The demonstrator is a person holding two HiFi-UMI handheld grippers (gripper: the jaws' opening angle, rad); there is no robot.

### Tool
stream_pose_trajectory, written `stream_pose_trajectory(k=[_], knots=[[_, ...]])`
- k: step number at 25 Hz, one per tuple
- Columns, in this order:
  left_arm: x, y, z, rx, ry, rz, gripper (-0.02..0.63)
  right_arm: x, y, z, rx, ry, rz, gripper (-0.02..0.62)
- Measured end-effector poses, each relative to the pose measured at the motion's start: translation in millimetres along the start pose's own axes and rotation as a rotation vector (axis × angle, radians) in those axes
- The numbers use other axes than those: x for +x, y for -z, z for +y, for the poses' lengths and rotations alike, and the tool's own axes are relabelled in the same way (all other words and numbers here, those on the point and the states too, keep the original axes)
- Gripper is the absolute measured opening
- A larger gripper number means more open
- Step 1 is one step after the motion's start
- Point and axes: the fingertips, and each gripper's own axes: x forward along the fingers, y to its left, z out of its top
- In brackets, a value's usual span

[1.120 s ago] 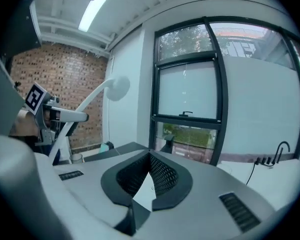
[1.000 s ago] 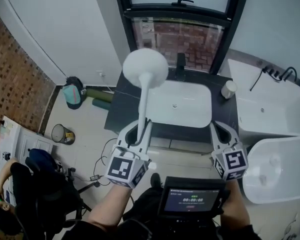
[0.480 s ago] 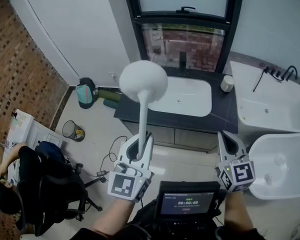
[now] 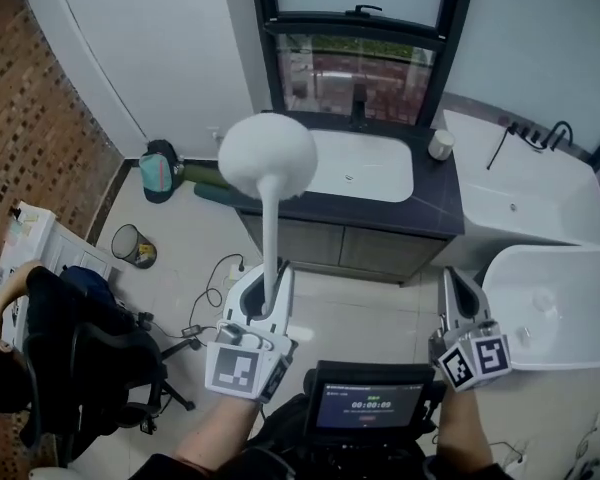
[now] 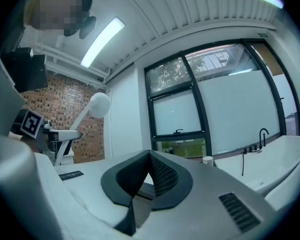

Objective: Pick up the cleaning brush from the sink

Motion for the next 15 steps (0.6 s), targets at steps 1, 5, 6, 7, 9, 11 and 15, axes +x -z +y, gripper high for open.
stream_pose_trajectory(k=[1,5,6,7,9,11,15], knots=[[-8.3,-4.7,-2.7,0.005,-0.009,0.006,0.046,-8.4,-6.3,4.6,0.002,-0.004,-0.013,-0.014],[-21.0,-22.0,-16.3,0.009,-0.028,0.021,0.046,-25.0,-26.5,7.0,-0.024,-0.038,-0.023,-0.015],[-22.2,-27.1,-19.8,0.007,-0.027,0.019,0.046,-27.4,-32.1,6.7,-0.039,-0.044,-0.02,-0.014],[-23.7,-30.9,-23.7,0.008,-0.024,0.019,0.046,-30.5,-35.8,5.7,-0.044,-0.042,-0.016,-0.014],[-28.3,-30.9,-33.7,0.014,-0.019,0.023,0.046,-40.1,-35.9,1.8,-0.02,-0.028,-0.008,-0.014],[-33.0,-25.5,-46.2,0.017,-0.011,0.019,0.046,-51.2,-32.9,0.2,-0.013,-0.032,-0.016,-0.014],[-36.0,-18.2,-65.1,0.019,-0.002,0.021,0.045,-68.7,-26.4,-9.1,-0.02,-0.02,-0.014,-0.014]])
